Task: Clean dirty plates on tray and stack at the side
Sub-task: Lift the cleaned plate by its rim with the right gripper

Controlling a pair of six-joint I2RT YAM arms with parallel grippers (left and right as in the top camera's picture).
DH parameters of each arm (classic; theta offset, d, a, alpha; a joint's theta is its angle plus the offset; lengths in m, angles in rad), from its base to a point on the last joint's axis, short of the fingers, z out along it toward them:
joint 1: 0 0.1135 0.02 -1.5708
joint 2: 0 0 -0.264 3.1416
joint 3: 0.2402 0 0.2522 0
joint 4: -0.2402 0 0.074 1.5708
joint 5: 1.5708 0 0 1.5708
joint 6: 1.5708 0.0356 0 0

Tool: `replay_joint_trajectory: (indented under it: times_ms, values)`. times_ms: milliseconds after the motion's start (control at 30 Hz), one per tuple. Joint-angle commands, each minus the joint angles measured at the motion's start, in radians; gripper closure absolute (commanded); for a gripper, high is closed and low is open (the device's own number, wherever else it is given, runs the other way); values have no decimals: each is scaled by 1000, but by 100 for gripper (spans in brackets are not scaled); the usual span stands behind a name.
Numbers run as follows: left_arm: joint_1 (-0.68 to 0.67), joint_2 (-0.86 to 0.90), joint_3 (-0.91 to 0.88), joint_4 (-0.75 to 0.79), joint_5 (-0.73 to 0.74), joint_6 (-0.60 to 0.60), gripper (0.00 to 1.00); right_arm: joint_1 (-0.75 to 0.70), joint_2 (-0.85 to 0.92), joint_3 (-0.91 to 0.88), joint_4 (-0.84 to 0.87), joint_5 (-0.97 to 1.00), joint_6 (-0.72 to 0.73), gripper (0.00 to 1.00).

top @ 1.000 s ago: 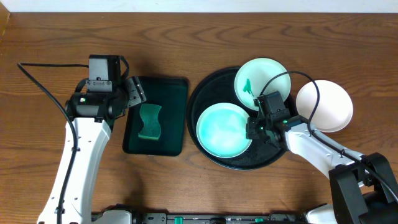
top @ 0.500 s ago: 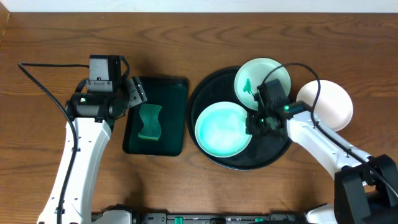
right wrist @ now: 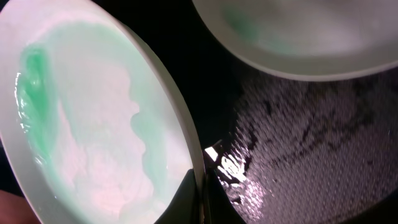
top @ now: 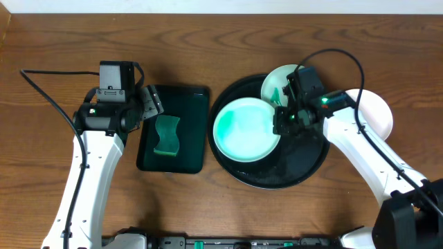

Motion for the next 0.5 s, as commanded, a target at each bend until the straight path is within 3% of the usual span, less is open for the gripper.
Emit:
replay_joint_trajectory:
  times_ms: [0, 467]
  values:
    - [3, -1, 16, -2, -13, -2, 20, 16, -1, 58, -2, 1, 23, 99]
    - [3, -1, 16, -2, -13, -2, 20, 297, 60, 76, 265, 291, 176, 99]
